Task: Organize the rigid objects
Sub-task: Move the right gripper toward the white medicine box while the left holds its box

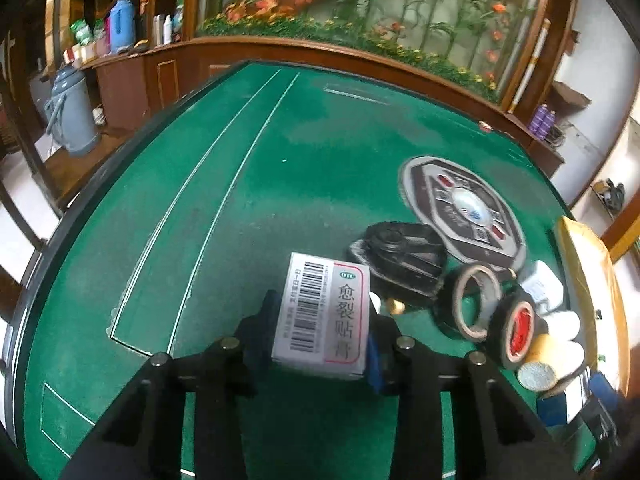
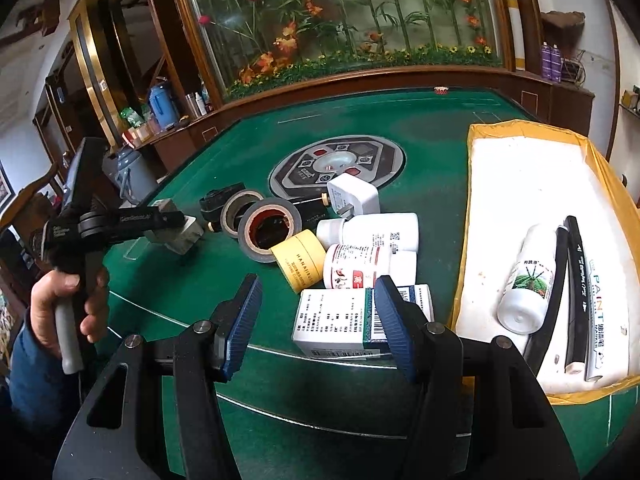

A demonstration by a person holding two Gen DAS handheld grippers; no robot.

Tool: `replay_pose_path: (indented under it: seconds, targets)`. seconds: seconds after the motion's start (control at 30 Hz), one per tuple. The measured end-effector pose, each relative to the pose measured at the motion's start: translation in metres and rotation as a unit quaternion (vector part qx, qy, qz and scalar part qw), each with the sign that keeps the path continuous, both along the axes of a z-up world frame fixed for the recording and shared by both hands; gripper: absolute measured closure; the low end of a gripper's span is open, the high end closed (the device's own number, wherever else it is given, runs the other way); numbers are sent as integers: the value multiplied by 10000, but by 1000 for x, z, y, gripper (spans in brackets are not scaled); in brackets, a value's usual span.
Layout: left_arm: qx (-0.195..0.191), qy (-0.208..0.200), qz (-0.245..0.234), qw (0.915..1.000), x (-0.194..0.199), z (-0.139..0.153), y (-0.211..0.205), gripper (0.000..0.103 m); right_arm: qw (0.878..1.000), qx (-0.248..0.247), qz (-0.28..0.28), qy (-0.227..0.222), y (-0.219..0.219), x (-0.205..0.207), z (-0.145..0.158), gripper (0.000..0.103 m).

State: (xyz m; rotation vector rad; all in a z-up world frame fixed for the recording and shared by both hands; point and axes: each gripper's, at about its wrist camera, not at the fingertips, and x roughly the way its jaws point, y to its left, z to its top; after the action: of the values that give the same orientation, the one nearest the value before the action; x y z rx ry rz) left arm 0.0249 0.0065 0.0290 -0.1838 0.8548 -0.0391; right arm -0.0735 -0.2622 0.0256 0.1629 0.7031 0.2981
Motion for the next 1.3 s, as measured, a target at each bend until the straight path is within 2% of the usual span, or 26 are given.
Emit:
replay_pose_path:
  seconds: [0.17, 0.23, 0.3, 0.4, 0.53, 0.67, 0.8, 0.9, 0.97, 1.03, 1.17, 1.3]
  targets:
    - [-332, -285, -677, 9967, -26, 11, -19, 66, 9996, -43, -269, 95, -9, 2, 0, 44]
    - [-319, -366, -1006, 9937, -34, 13, -31, 66, 9991, -76, -357, 214, -11, 8, -2, 44]
    - [-279, -326, -1341, 9900, -36, 10, -45, 66, 9984, -236, -459, 219, -10, 8, -1, 44]
    - [-268, -4, -1717, 9848, -34, -2, -58, 66, 9963, -550, -596, 278, -6, 11, 0, 44]
    - [-194, 114, -1749, 9843, -34, -7, -59, 66, 9935, -936, -578, 306, 0, 16, 0, 44]
    - [-177, 150, -1740, 9845, -37, -10, -60, 66, 9922, -1006, -576, 451, -3, 26, -2, 44]
    - [-153, 224, -1703, 9850, -34, -13, -57, 66, 9950, -695, -408, 593, -4, 30, -2, 44]
    - [-175, 235, -1654, 9858, -32, -13, -56, 66, 9954, 30, 213, 936, 3, 28, -9, 41]
    - [-180, 246, -1629, 9862, -31, -13, -55, 66, 9951, -33, 637, 750, 17, 17, -3, 41]
    - [-190, 266, -1611, 9864, -30, -14, -54, 66, 9903, 391, 1165, 646, 23, 7, 4, 41]
    - [-257, 284, -1567, 9869, -29, -14, -50, 66, 9902, 96, 1318, 450, 28, -4, 12, 41]
    - [-289, 292, -1550, 9871, -29, -15, -48, 66, 9887, 461, 1246, 701, 15, -9, 14, 41]
